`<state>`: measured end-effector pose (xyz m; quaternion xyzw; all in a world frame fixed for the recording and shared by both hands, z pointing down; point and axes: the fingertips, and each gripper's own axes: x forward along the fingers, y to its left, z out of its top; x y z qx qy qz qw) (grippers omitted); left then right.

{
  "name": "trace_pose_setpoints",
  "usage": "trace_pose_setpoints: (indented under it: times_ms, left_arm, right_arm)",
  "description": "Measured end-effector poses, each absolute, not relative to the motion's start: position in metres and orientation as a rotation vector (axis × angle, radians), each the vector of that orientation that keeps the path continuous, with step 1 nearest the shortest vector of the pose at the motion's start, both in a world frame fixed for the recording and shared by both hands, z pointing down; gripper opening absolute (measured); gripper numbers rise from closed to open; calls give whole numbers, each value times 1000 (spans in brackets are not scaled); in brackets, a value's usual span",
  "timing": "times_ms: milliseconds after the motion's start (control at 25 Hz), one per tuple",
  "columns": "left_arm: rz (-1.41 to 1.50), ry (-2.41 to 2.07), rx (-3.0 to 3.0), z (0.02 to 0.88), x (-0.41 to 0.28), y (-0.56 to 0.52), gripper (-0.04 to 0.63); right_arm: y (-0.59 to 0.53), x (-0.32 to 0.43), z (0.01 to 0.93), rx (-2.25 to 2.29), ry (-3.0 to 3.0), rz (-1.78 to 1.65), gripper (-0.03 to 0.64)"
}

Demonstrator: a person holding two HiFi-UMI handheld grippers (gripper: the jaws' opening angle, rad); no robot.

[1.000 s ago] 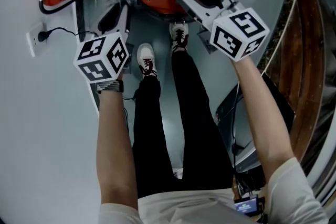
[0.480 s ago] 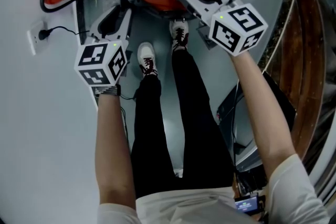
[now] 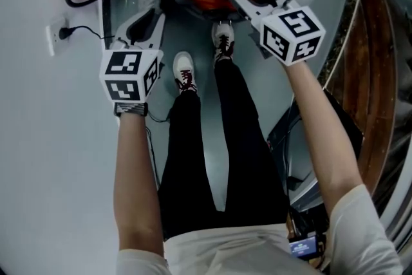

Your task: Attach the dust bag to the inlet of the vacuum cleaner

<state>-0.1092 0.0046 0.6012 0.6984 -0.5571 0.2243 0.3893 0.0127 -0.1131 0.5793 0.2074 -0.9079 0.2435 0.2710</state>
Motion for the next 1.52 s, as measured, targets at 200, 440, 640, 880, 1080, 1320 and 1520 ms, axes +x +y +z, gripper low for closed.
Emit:
trace_pose_setpoints:
  times_ms: [200,440,640,880,1080,1320,1520]
  left_arm:
    - [629,-1391,1831,586,-110,11,41]
    - [738,-1211,1978,577,-88,29,34]
    - [849,-1129,2011,575,-76,47,23]
    - [876,-1120,2005,563,-76,61,18]
    - [881,-1151,2001,543,-84,68,17]
    - [826,-1182,2006,513,-88,68,2]
    - [831,-1208,2033,489,-81,72,2]
  right_arm:
    - [-104,20,571,559,-2386,622,188]
    - [-73,15,555,451,-2358,433,135]
    - [-62,17,544,463,-2347,411,112]
    - [-54,16,519,447,-2362,360,100]
    - [-38,14,496,397,-2374,347,82]
    - [-20,9,466,326,-2405,330,53]
    - [-4,11,443,303,-2417,307,37]
